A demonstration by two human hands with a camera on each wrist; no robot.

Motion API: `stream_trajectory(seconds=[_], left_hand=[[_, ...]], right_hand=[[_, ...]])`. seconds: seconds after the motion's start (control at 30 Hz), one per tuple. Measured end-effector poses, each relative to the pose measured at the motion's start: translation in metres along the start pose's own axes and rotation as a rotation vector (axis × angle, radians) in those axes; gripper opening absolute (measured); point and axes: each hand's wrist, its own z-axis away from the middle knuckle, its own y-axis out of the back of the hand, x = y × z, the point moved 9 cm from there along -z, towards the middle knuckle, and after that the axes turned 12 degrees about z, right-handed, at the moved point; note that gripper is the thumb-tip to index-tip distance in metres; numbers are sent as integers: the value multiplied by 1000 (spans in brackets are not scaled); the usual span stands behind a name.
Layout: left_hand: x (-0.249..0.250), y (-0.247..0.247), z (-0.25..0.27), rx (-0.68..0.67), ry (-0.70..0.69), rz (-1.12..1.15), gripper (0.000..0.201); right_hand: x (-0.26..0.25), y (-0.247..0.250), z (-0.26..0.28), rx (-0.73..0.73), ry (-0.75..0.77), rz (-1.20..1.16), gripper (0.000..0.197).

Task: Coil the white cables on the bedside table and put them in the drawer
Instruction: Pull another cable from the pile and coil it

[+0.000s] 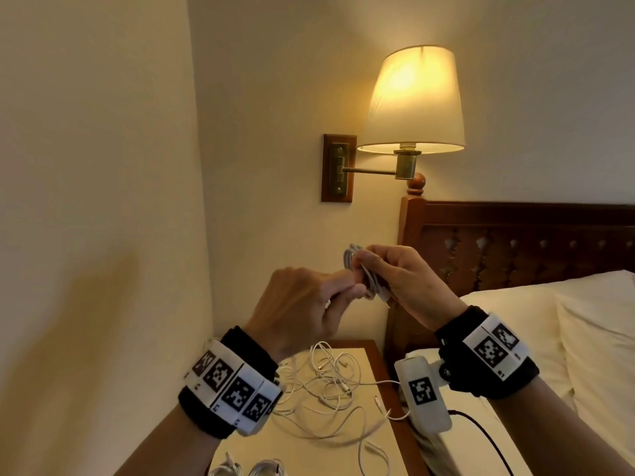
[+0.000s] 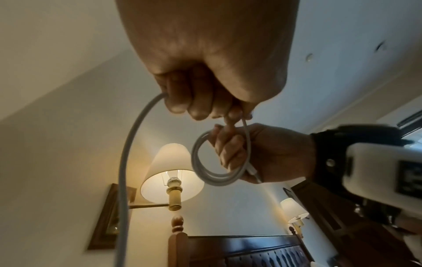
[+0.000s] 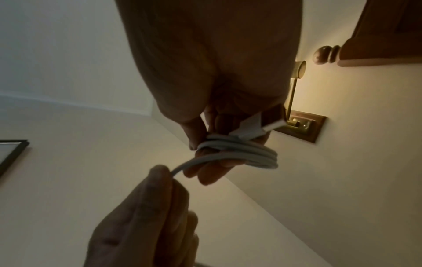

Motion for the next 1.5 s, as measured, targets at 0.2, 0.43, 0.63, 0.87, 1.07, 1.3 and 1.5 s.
stream_trajectory(seconds=[0.2, 0.43, 0.63, 0.87, 1.07, 1.3, 1.5], left_hand=[[-16, 10, -5, 122, 10, -122, 22], [-39, 7, 4, 173, 99, -77, 42], [-70, -12, 13, 235, 227, 304, 42], [-119, -58, 70, 179, 533, 496, 28], [-137, -95, 112, 23, 681, 500, 29], [-139, -97, 114, 23, 808, 317, 30], [-136, -85, 102, 365, 1058, 795, 24]], right_hand=[[-9, -9, 4, -86, 23, 143, 32], [2, -14, 9, -216, -60, 75, 31], [14, -20, 8, -239, -142, -466, 27], [29, -11, 0, -148, -172, -682, 27], [36, 25, -15, 95, -179, -721, 29], [28, 28, -20, 71, -181, -771, 32], [31, 15, -20, 20, -194, -830, 29]])
